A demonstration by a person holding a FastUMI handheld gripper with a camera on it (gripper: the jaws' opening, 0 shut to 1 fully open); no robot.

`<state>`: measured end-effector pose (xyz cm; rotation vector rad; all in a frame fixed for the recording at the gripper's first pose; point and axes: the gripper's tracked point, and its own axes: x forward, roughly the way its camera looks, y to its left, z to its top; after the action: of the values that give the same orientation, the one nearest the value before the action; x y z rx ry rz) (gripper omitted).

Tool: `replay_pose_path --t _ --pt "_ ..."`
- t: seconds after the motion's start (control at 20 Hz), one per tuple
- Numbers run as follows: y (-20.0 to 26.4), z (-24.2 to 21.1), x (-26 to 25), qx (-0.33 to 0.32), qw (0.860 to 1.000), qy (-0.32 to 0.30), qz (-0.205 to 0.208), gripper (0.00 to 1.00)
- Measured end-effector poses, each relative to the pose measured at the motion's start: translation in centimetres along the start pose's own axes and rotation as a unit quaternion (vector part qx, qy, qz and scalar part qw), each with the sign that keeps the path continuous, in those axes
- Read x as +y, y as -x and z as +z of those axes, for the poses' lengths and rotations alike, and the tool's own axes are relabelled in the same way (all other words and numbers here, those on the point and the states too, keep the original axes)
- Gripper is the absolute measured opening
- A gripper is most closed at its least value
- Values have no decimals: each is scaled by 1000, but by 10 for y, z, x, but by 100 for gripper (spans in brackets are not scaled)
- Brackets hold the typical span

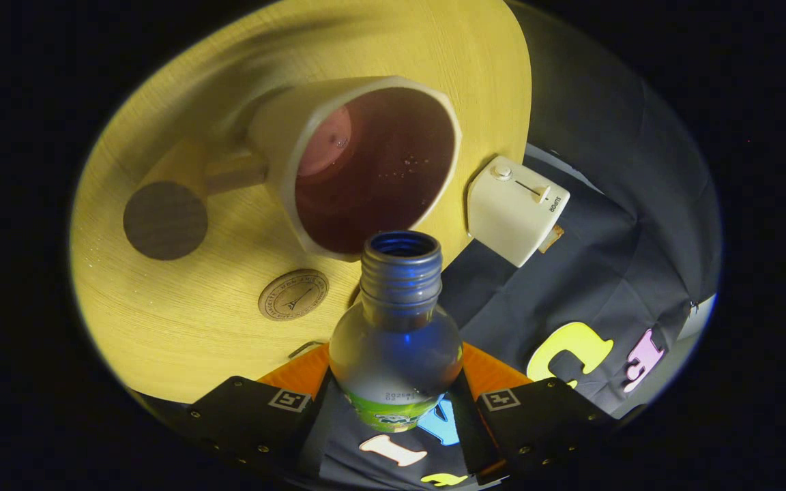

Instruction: Take the bottle from table, then pour the juice into the cup, finally place the bottle on the coaster

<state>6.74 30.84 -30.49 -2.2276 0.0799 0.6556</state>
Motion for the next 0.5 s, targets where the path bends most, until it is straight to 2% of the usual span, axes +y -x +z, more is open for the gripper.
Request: replay_pose_path --t 0.35,0.5 --pt "4 3 13 -18 998 -60 16 76" --pt "8 2 9 -24 996 -80 9 76"
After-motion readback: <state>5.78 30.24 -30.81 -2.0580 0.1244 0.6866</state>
